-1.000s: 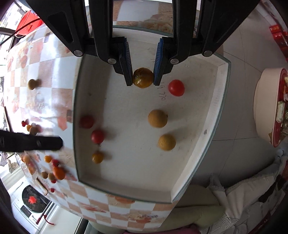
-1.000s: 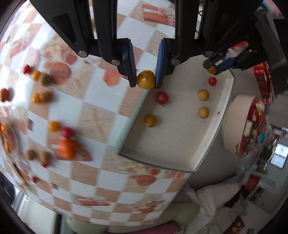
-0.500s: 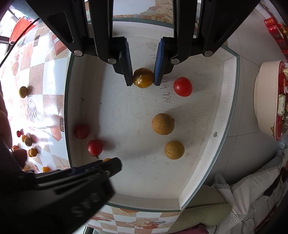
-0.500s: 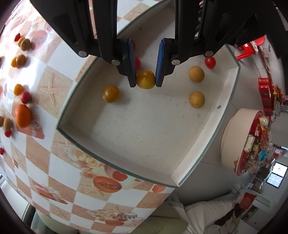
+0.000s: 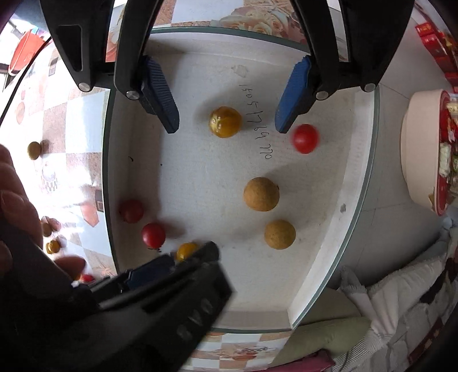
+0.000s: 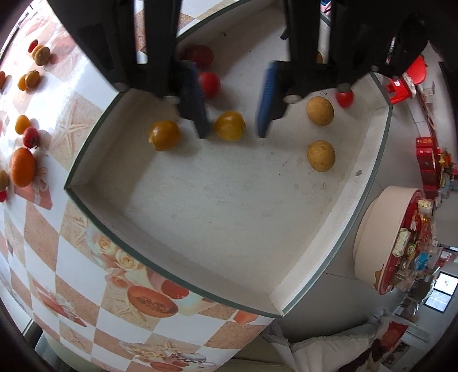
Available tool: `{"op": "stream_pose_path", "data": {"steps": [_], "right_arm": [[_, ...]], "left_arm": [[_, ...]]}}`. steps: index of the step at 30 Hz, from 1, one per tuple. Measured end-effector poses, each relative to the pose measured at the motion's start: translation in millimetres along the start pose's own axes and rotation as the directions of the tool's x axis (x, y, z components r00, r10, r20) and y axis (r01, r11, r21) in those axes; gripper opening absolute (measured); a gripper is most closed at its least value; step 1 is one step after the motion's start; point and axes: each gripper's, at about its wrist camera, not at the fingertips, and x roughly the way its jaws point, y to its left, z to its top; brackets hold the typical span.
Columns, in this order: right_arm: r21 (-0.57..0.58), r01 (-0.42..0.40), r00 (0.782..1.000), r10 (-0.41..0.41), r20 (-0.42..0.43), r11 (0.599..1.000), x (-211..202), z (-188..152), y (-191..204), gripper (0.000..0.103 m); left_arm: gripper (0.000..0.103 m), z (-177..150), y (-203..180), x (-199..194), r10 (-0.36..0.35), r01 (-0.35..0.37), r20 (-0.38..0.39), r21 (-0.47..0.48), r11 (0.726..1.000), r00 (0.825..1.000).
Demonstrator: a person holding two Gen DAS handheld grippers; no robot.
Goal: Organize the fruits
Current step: 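Move both open tools back over the fruit on the table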
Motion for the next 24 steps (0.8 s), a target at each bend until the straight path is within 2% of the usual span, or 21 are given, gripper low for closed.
{"op": "stream_pose_path", "data": {"steps": [3,5,6,7,9,14,18,24], "right_arm": [[0.011,-0.02,1.0,0.02,0.013,1.0,-3.6,3.1,-2.4,0.058],[0.033,-0.062,0.998,0.061,0.02,0.998,-8.1,4.4,-5.4,0.071],[0.041,-0.083,0.996,0.082,0.032,0.996,-11.1,4.6,-6.8,0.083],[0.048,-0.107,0.993,0.105,0.049,0.993,-15.6,4.3,-8.1,0.085],[0.063,-0.131,0.989,0.126,0.081,0.989,-25.6,3.5,-11.4,0.085],[0.107,-0.126,0.984,0.111,0.14,0.986,-50.9,-5.5,-29.0,0.085],[0.182,-0.115,0.982,0.084,0.171,0.977,-69.7,-18.5,-57.5,0.085],[0.31,-0.074,0.979,0.011,0.201,0.948,-93.3,-56.9,-114.9,0.085]], "left_arm": [[0.071,0.8,-0.9,1.5,0.003,-0.003,-0.016,0.004,1.0,1.0],[0.071,1.8,-1.2,1.5,0.007,-0.007,-0.021,0.005,1.0,1.0],[0.071,2.3,-1.7,0.7,0.012,-0.012,-0.022,0.008,1.0,1.0],[0.071,2.6,-3.9,0.1,0.016,-0.015,-0.023,0.012,1.0,1.0],[0.071,3.8,-4.7,-3.4,0.022,-0.022,-0.025,0.021,1.0,0.999],[0.071,10.7,-16.1,-14.6,0.03,-0.029,-0.017,0.051,0.998,0.999],[0.071,17.6,-34.7,-25.1,0.028,-0.028,0.0,0.087,0.996,1.0],[0.071,32.4,-69.9,-41.3,0.002,-0.008,0.034,0.157,0.988,0.999]]}}
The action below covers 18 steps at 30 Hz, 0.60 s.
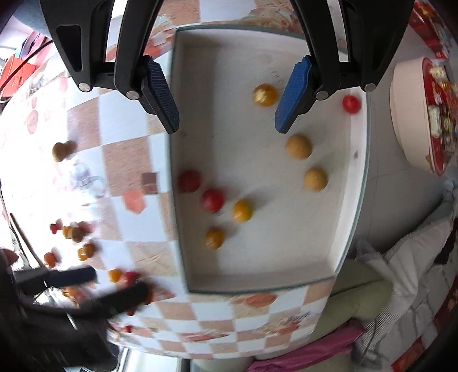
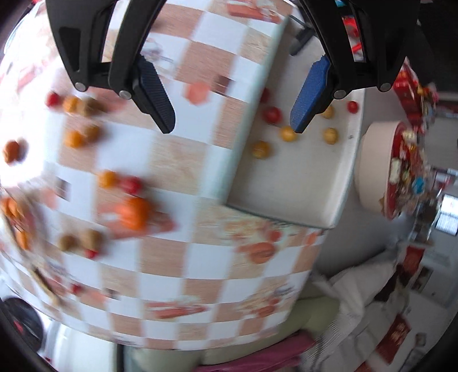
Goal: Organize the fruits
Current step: 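Move both open tools back over the fruit on the table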
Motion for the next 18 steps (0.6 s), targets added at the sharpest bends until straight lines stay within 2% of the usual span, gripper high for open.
{"op": "stream_pose_path", "data": {"steps": [6,11,18], "right_arm": [[0.119,0.089,0.996,-0.09,0.007,0.989,-25.0,-29.7,-77.7,0.085],[0.25,0.155,0.988,-0.151,-0.034,0.956,-36.8,-69.5,-142.4,0.085],[0.314,0.2,0.98,-0.181,-0.089,0.928,-36.4,-111.2,-188.8,0.085]], "left_arm": [[0.071,17.8,-34.7,-10.4,-0.04,0.038,0.024,0.084,0.996,0.999],[0.071,16.6,-67.7,-9.1,-0.083,0.082,0.004,0.158,0.984,0.996],[0.071,11.0,-119.7,-0.6,-0.15,0.154,-0.036,0.258,0.954,0.988]]}}
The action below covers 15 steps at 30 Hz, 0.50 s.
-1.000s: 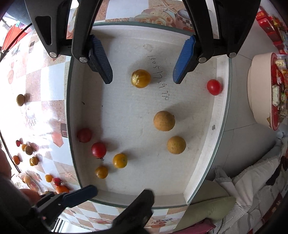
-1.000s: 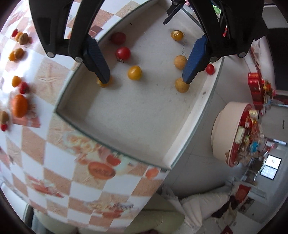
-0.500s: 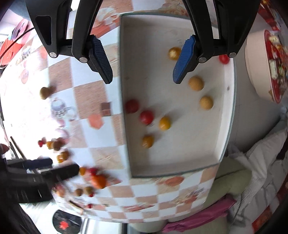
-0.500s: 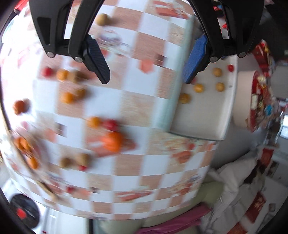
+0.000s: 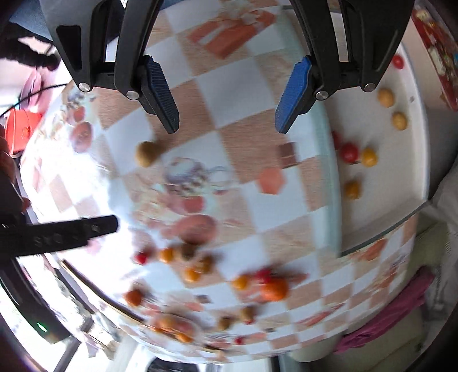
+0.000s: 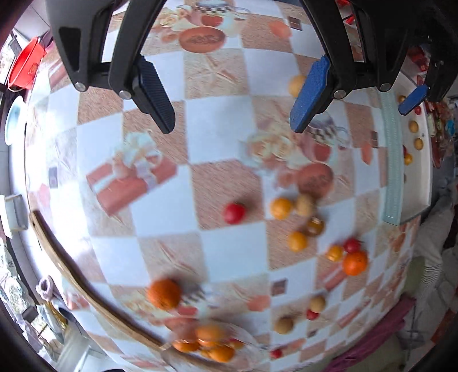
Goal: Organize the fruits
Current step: 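Move both open tools back over the fruit on the table, then grasp a red cherry tomato with the right tool while the left tool grasps a brown longan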
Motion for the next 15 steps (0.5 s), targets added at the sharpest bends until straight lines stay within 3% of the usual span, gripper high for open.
{"op": "stream_pose_path", "data": {"steps": [7,15], "right_arm": [[-0.035,0.001,1.0,-0.001,0.009,0.999,9.0,9.8,-11.9,0.083],[-0.119,0.01,1.0,-0.009,0.006,0.993,25.5,26.6,-11.1,0.072]], "left_arm": [[0.071,12.4,-39.1,20.4,-0.064,0.064,-0.026,0.001,0.998,0.998],[0.071,25.7,-52.2,46.2,-0.035,0.032,-0.051,-0.065,0.997,0.998]]}}
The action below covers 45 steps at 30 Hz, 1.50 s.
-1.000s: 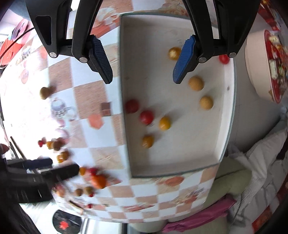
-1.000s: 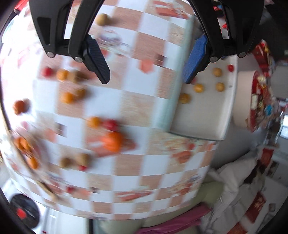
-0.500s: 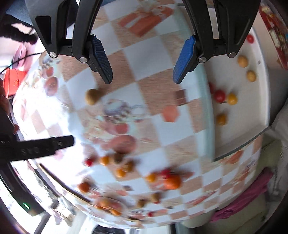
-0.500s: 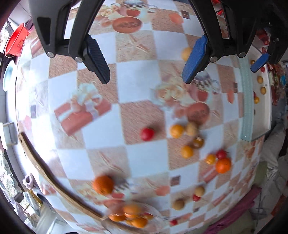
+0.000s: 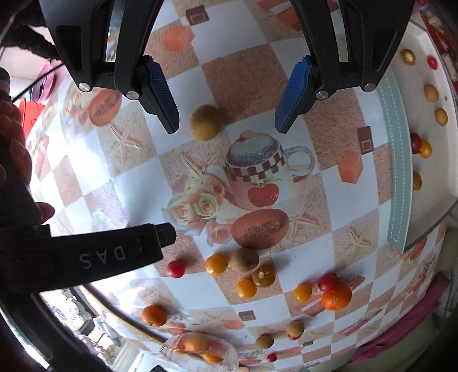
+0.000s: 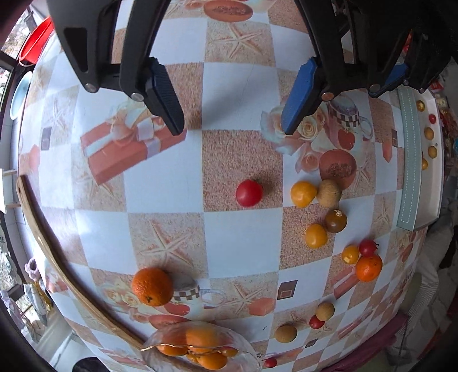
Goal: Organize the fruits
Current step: 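Grasp a red cherry tomato with the right tool while the left tool grasps a brown longan, then carry the red tomato and longan into the white tray and open both tools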
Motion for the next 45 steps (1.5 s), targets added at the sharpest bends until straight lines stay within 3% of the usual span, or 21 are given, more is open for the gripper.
{"op": "stream_pose_path", "data": {"steps": [8,11,13,18,21,24,27,34,45], "right_arm": [[-0.092,0.027,0.999,-0.024,0.036,0.995,11.9,29.2,19.6,0.063],[-0.113,0.041,0.998,-0.035,0.053,0.993,12.3,40.1,27.4,0.053],[-0.118,0.05,0.997,-0.043,0.057,0.992,12.2,50.0,35.0,0.04],[-0.114,0.048,0.997,-0.041,0.061,0.992,11.9,57.4,42.4,0.021],[-0.101,0.034,0.998,-0.028,0.063,0.994,8.4,60.1,42.5,0.02],[-0.08,0.008,0.998,-0.003,0.069,0.997,0.6,55.9,29.8,0.02],[-0.065,-0.019,0.997,0.023,0.069,0.998,-8.2,50.0,19.9,0.02],[-0.035,-0.054,0.996,0.056,0.065,0.998,-21.3,21.9,11.1,0.02],[-0.047,-0.082,0.996,0.084,0.041,0.996,-38.3,-22.6,27.0,0.02]], "left_arm": [[0.071,6.2,-8.4,18.5,0.066,-0.067,-0.033,-0.023,0.997,0.997],[0.069,6.9,-13.7,19.6,0.1,-0.1,-0.038,-0.018,0.995,0.994],[0.059,6.1,-19.1,18.0,0.096,-0.097,-0.042,-0.019,0.995,0.994],[0.035,7.9,-40.1,15.8,0.093,-0.092,-0.046,0.022,0.995,0.995],[0.026,8.2,-41.4,14.0,0.065,-0.065,-0.044,0.022,0.998,0.997],[0.026,8.2,-28.2,10.2,-0.035,0.034,-0.045,-0.028,0.999,0.998],[0.026,4.5,-1.3,5.2,-0.092,0.089,-0.043,-0.078,0.993,0.995],[0.026,-4.1,34.2,-18.0,-0.101,0.099,-0.019,-0.104,0.99,0.995],[0.026,-18.6,56.9,-48.6,-0.079,0.082,0.033,-0.103,0.991,0.996]]}}
